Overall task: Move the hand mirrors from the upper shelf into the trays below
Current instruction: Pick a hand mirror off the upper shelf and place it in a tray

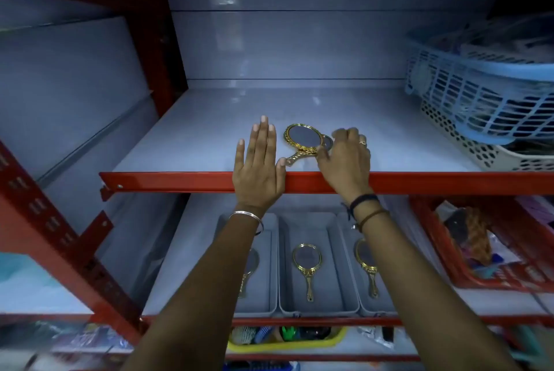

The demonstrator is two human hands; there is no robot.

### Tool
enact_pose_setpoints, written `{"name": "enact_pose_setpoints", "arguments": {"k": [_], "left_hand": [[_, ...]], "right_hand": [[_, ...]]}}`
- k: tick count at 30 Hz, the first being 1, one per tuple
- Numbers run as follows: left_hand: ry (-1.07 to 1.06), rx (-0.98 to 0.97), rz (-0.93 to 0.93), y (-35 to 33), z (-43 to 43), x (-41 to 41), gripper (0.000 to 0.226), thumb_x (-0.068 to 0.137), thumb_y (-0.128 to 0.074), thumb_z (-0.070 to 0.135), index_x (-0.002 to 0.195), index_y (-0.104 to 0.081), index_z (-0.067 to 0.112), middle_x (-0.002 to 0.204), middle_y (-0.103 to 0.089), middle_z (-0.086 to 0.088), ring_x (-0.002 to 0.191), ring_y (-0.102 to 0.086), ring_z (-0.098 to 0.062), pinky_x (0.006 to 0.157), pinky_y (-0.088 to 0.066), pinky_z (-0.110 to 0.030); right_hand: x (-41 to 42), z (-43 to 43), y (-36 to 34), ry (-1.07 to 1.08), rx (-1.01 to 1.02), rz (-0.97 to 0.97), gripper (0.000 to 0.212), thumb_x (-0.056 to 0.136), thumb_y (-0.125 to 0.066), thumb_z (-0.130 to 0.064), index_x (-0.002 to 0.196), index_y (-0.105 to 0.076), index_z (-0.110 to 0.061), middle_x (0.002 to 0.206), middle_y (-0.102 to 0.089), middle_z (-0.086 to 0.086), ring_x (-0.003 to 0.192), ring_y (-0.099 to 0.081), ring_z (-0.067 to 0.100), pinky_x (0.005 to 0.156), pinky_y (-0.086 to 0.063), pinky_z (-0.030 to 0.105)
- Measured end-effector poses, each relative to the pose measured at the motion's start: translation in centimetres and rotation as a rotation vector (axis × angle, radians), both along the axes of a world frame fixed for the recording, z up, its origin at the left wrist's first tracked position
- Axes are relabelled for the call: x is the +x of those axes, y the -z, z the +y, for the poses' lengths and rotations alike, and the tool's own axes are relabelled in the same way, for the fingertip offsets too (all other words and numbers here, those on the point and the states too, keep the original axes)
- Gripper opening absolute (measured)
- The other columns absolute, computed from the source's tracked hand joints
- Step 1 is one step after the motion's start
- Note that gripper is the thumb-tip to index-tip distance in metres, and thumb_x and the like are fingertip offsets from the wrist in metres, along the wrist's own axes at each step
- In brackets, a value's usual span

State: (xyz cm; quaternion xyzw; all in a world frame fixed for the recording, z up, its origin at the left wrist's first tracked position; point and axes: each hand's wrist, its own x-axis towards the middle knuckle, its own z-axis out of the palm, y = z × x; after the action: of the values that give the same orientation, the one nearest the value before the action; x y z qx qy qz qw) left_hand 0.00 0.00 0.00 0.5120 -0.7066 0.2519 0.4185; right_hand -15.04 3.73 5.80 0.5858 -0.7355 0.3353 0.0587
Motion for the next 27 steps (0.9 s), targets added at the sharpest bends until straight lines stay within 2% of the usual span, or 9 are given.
{"name": "enact_pose_setpoints", "arguments": {"k": [3,4,7,9,12,15,18,21,27], "left_hand": [[-0.032,0.039,-0.013,-0.7,0.4,0.1,0.063,0.088,-0.03,0.034,0.145,-0.021,0.009,0.152,-0.037,-0.012,0.146,-0.019,-0.018,0.12,0.011,-0.027],[-0.055,0.045,-0.035,-0.6,0.5,0.1,0.063,0.088,-0.03,0.034,0.145,-0.021,0.009,0.152,-0.037,-0.012,0.146,-0.019,-0.017,0.12,0.011,-0.027],[-0.055,0.049,-0.027,-0.5,0.2,0.1,0.063,0.089,-0.029,0.034,0.146,-0.019,0.01,0.154,-0.034,-0.01,0.147,0.015,-0.006,0.12,0.01,-0.027],[-0.074,0.037,-0.033,-0.2,0.0,0.2,0.063,0.089,-0.029,0.034,0.146,-0.018,0.01,0.154,-0.032,-0.01,0.145,0.021,-0.003,0.12,0.008,-0.028],[-0.052,0.094,-0.03,-0.7,0.3,0.0,0.063,0.089,-0.028,0.034,0.147,-0.018,0.009,0.155,-0.03,-0.01,0.149,0.006,-0.009,0.12,0.008,-0.027],[-0.057,0.128,-0.035,-1.0,0.6,0.0,0.064,0.09,-0.029,0.034,0.147,-0.021,0.007,0.155,-0.029,-0.011,0.147,-0.011,-0.016,0.12,0.01,-0.026],[-0.058,0.148,-0.037,-1.1,0.8,0.1,0.064,0.09,-0.028,0.035,0.147,-0.02,0.008,0.156,-0.026,-0.009,0.149,0.002,-0.012,0.12,0.011,-0.026],[-0.041,0.155,-0.036,-1.3,1.0,0.1,0.063,0.089,-0.029,0.033,0.146,-0.026,0.006,0.154,-0.032,-0.012,0.144,-0.018,-0.018,0.12,0.003,-0.027],[-0.03,0.149,-0.036,-1.2,1.4,-0.1,0.062,0.089,-0.032,0.03,0.145,-0.031,0.003,0.154,-0.032,-0.013,0.142,-0.031,-0.023,0.117,-0.013,-0.036]], "right_hand": [[-1.1,-1.3,-1.1,0.033,0.394,0.004,0.037,0.088,-0.055,-0.028,0.117,-0.056,-0.005,0.124,-0.055,0.017,0.119,-0.048,0.035,0.098,-0.041,0.043],[-1.4,-1.5,-1.5,0.037,0.446,-0.018,0.036,0.088,-0.057,-0.027,0.116,-0.057,-0.005,0.124,-0.057,0.017,0.119,-0.05,0.035,0.098,-0.041,0.042],[-1.3,-2.0,-1.5,0.026,0.464,0.0,0.033,0.088,-0.059,-0.024,0.115,-0.057,-0.006,0.12,-0.061,0.016,0.114,-0.055,0.034,0.095,-0.043,0.039],[-1.9,-2.4,-1.7,-0.01,0.478,-0.086,0.033,0.089,-0.058,-0.022,0.115,-0.055,-0.004,0.117,-0.061,0.015,0.107,-0.057,0.032,0.085,-0.045,0.035],[-3.3,-2.9,-2.4,-0.083,0.532,-0.314,0.037,0.089,-0.057,-0.026,0.114,-0.053,0.0,0.101,-0.058,0.013,0.084,-0.055,0.024,0.071,-0.043,0.031],[-4.6,-2.4,-3.1,-0.168,0.472,-0.576,0.025,0.087,-0.062,-0.021,0.1,-0.057,0.001,0.076,-0.052,0.006,0.063,-0.048,0.015,0.059,-0.045,0.027],[-5.6,0.2,-3.6,-0.285,0.376,-0.818,0.013,0.087,-0.062,-0.014,0.079,-0.059,-0.005,0.07,-0.047,0.004,0.061,-0.043,0.012,0.052,-0.041,0.021],[-6.5,4.4,-3.4,-0.43,0.326,-1.0,0.014,0.088,-0.059,-0.007,0.074,-0.06,-0.01,0.065,-0.048,0.001,0.058,-0.044,0.011,0.046,-0.038,0.015],[-9.6,11.8,2.7,-0.575,0.426,-1.139,0.018,0.087,-0.056,-0.002,0.075,-0.056,-0.016,0.058,-0.05,-0.011,0.05,-0.043,-0.001,0.045,-0.035,0.01]]}}
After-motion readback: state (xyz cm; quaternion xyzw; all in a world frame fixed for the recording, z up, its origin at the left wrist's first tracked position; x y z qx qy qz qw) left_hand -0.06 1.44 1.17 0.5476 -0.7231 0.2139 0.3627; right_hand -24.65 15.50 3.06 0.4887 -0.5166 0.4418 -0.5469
